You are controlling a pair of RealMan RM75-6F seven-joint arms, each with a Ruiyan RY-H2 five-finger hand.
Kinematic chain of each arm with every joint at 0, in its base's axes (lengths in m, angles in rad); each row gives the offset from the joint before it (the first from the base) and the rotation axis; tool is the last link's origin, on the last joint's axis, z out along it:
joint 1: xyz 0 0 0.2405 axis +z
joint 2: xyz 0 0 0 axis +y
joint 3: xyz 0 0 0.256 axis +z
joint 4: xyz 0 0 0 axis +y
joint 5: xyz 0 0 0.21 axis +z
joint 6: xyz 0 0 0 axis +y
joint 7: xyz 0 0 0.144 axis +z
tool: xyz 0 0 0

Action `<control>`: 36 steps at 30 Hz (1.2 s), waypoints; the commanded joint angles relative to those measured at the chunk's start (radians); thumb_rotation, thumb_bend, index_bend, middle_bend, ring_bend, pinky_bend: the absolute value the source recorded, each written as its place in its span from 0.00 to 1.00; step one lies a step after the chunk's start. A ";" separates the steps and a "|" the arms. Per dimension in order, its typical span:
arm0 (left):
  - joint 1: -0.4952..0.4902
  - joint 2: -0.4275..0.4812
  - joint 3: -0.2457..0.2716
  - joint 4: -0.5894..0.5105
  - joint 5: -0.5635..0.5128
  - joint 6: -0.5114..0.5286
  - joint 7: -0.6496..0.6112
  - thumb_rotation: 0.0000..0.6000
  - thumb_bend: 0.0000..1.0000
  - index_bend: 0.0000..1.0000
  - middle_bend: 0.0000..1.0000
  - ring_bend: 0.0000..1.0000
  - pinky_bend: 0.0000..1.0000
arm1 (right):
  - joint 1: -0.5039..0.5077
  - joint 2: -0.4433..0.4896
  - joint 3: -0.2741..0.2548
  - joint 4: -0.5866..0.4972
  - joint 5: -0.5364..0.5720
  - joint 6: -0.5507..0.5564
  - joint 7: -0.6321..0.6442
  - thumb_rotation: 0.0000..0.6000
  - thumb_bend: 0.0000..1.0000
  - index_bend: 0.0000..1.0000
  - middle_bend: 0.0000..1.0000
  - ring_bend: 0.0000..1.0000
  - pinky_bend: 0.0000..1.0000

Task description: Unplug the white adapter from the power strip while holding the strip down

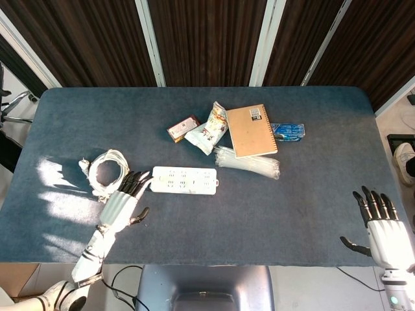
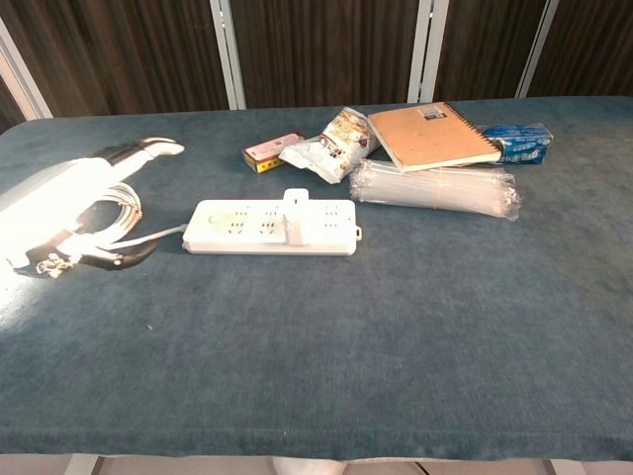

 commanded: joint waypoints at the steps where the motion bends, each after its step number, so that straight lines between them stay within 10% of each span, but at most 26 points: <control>1: -0.086 -0.089 -0.052 0.033 -0.085 -0.123 0.113 1.00 0.34 0.00 0.00 0.00 0.00 | 0.006 -0.004 0.007 0.005 0.013 -0.011 0.003 1.00 0.20 0.00 0.00 0.00 0.00; 19: -0.239 -0.309 -0.143 0.098 -0.297 -0.240 0.434 1.00 0.34 0.00 0.00 0.00 0.00 | -0.003 0.037 0.008 -0.019 0.021 -0.006 0.076 1.00 0.20 0.00 0.00 0.00 0.00; 36: -0.280 -0.453 -0.144 0.333 -0.274 -0.146 0.310 1.00 0.35 0.00 0.00 0.00 0.08 | -0.016 0.071 -0.006 -0.022 0.011 -0.005 0.125 1.00 0.20 0.00 0.00 0.00 0.00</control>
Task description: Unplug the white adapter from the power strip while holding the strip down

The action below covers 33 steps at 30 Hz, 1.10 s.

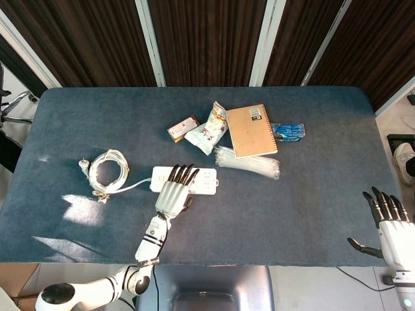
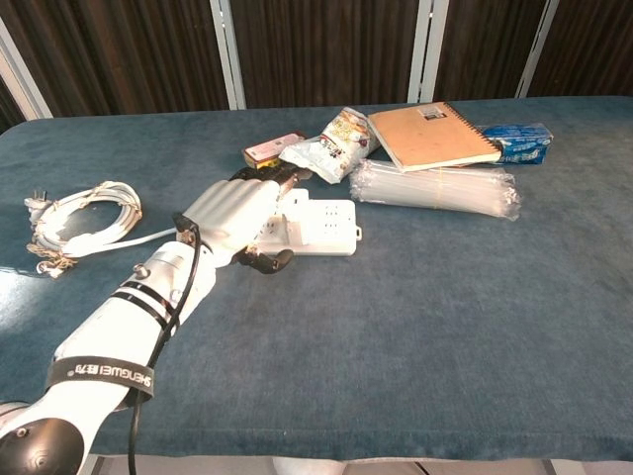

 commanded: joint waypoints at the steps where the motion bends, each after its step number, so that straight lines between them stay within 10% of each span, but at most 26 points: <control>1: -0.009 -0.017 -0.004 0.026 -0.004 -0.005 -0.019 1.00 0.35 0.00 0.00 0.00 0.08 | -0.003 0.002 -0.002 -0.001 -0.004 0.003 0.003 1.00 0.20 0.00 0.00 0.00 0.00; 20: -0.073 -0.082 -0.042 0.148 -0.039 -0.055 -0.125 1.00 0.35 0.00 0.05 0.06 0.15 | -0.007 0.008 -0.003 -0.001 -0.003 0.003 0.013 1.00 0.20 0.00 0.00 0.00 0.00; 33: -0.100 -0.111 -0.034 0.235 0.004 -0.008 -0.249 1.00 0.39 0.22 0.27 0.26 0.33 | -0.002 0.007 -0.011 0.002 -0.021 -0.006 0.009 1.00 0.20 0.00 0.00 0.00 0.00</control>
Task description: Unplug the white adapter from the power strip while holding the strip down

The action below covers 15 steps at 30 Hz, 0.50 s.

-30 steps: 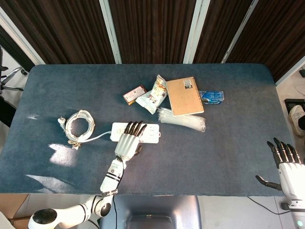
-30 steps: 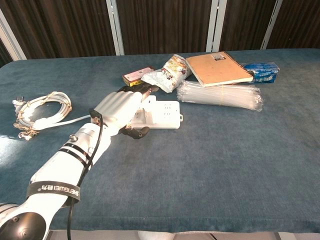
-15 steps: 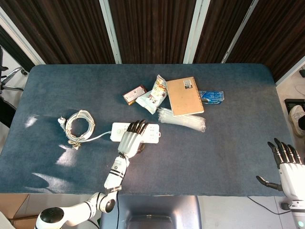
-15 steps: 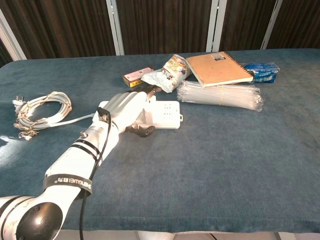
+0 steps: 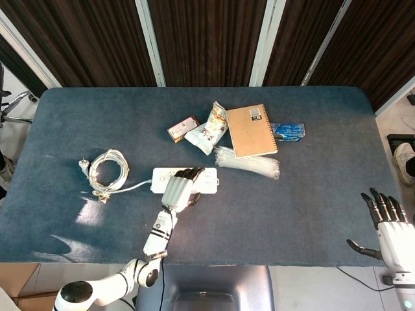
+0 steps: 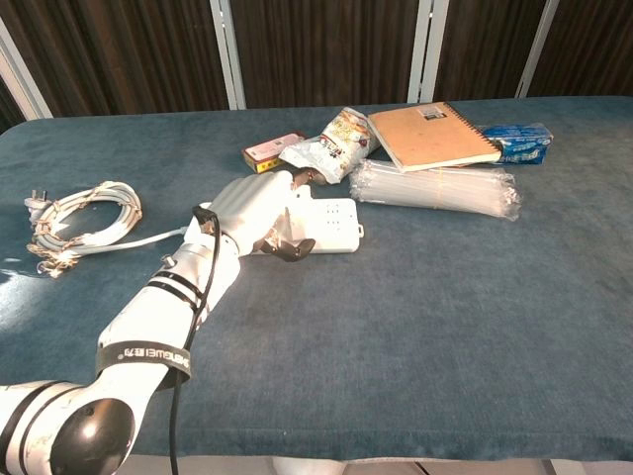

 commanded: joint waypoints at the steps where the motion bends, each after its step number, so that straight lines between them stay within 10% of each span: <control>1: 0.000 -0.011 0.014 0.025 0.014 0.018 -0.014 1.00 0.39 0.23 0.29 0.27 0.34 | 0.002 0.001 -0.004 0.005 -0.015 0.002 0.010 1.00 0.20 0.00 0.00 0.00 0.00; 8: 0.014 -0.006 0.039 0.033 0.031 0.041 -0.009 1.00 0.40 0.31 0.36 0.34 0.41 | 0.077 -0.018 0.006 0.040 -0.088 -0.057 0.034 1.00 0.22 0.00 0.00 0.00 0.00; 15: 0.029 -0.007 0.058 0.020 0.046 0.064 -0.008 1.00 0.40 0.32 0.37 0.35 0.43 | 0.251 -0.055 0.042 0.068 -0.132 -0.251 0.025 1.00 0.48 0.03 0.03 0.00 0.00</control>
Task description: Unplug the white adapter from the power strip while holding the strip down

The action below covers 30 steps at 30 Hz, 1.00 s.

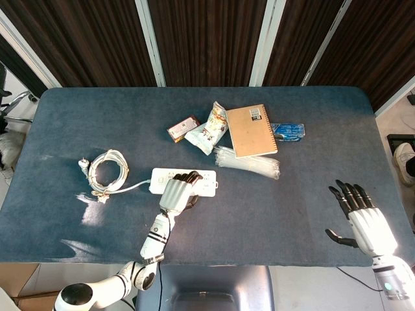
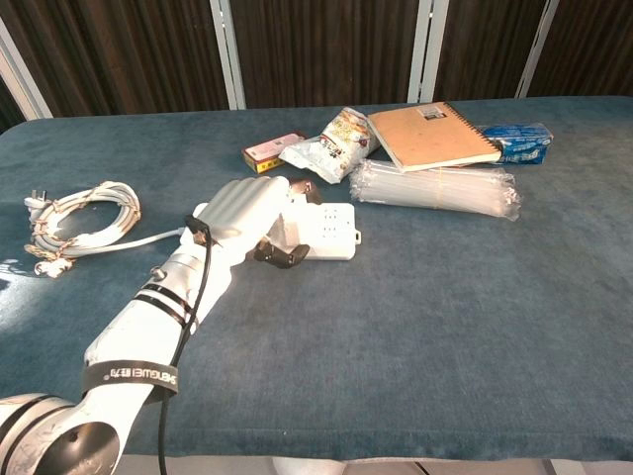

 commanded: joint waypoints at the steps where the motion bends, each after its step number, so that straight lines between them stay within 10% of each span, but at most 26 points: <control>1: 0.002 -0.001 0.002 -0.009 0.005 0.011 0.003 1.00 0.40 0.32 0.37 0.35 0.43 | 0.121 -0.048 0.025 0.028 -0.048 -0.120 -0.005 1.00 0.53 0.06 0.05 0.00 0.00; 11: 0.008 0.010 0.006 -0.038 0.013 0.028 0.025 1.00 0.41 0.32 0.37 0.35 0.43 | 0.316 -0.235 0.027 0.165 -0.116 -0.274 0.093 1.00 0.80 0.15 0.12 0.00 0.00; 30: 0.034 0.023 0.026 -0.075 0.036 0.064 0.018 1.00 0.41 0.31 0.35 0.33 0.40 | 0.473 -0.494 0.013 0.428 -0.086 -0.329 0.302 1.00 0.86 0.12 0.12 0.00 0.00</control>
